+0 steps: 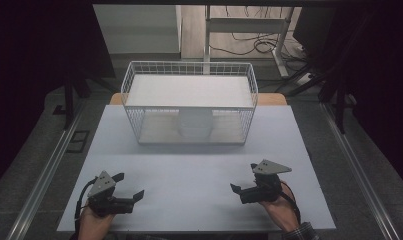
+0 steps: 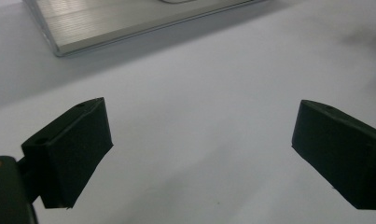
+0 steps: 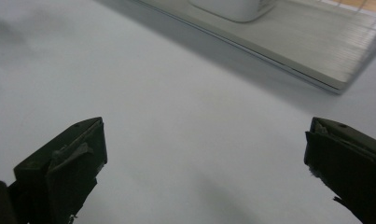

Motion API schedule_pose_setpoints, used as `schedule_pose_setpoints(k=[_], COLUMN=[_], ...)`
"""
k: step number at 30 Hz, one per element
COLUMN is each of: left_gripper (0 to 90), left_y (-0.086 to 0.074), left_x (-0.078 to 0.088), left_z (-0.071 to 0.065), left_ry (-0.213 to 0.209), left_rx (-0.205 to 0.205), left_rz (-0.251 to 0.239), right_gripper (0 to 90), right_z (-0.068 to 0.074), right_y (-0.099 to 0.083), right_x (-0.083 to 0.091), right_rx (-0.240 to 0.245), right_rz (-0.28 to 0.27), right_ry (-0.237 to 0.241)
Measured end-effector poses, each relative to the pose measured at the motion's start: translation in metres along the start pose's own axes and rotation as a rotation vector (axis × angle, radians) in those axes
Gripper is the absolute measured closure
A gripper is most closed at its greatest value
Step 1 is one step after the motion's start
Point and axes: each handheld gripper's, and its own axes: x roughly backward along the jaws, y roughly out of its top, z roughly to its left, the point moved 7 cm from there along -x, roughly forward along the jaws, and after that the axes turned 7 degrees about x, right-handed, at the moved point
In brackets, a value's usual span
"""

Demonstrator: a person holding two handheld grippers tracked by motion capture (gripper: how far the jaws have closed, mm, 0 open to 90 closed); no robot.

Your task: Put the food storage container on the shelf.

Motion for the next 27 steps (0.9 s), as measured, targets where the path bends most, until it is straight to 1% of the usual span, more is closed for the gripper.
schedule_pose_setpoints(k=[3,11,15,19,20,22,27], left_gripper=[4.0,3.4,3.4,3.1,3.0,3.0,3.0], left_y=[-0.001,-0.004,-0.005,-0.008,-0.008,-0.01,-0.014], left_x=[0.004,0.013,0.016,0.016,0.016,0.016,0.013], left_z=[0.003,0.011,0.012,0.013,0.013,0.014,0.014], left_ry=[0.01,0.027,0.039,0.042,0.043,0.042,0.032], left_rx=[0.007,0.026,0.018,0.016,0.017,0.019,0.03], left_rz=[-0.006,-0.024,-0.035,-0.031,-0.028,-0.025,0.002], right_gripper=[0.0,0.0,0.0,0.0,0.0,0.0,0.0], right_z=[-0.003,-0.011,-0.012,-0.011,-0.011,-0.01,-0.004], right_y=[-0.005,-0.021,-0.029,-0.038,-0.043,-0.045,-0.057], right_x=[0.006,0.023,0.031,0.035,0.037,0.038,0.039], right_rx=[0.0,-0.034,-0.054,-0.071,-0.08,-0.085,-0.086], right_rz=[0.005,0.017,0.022,0.034,0.043,0.047,0.095], right_ry=[-0.029,-0.072,-0.083,-0.091,-0.092,-0.091,-0.082])
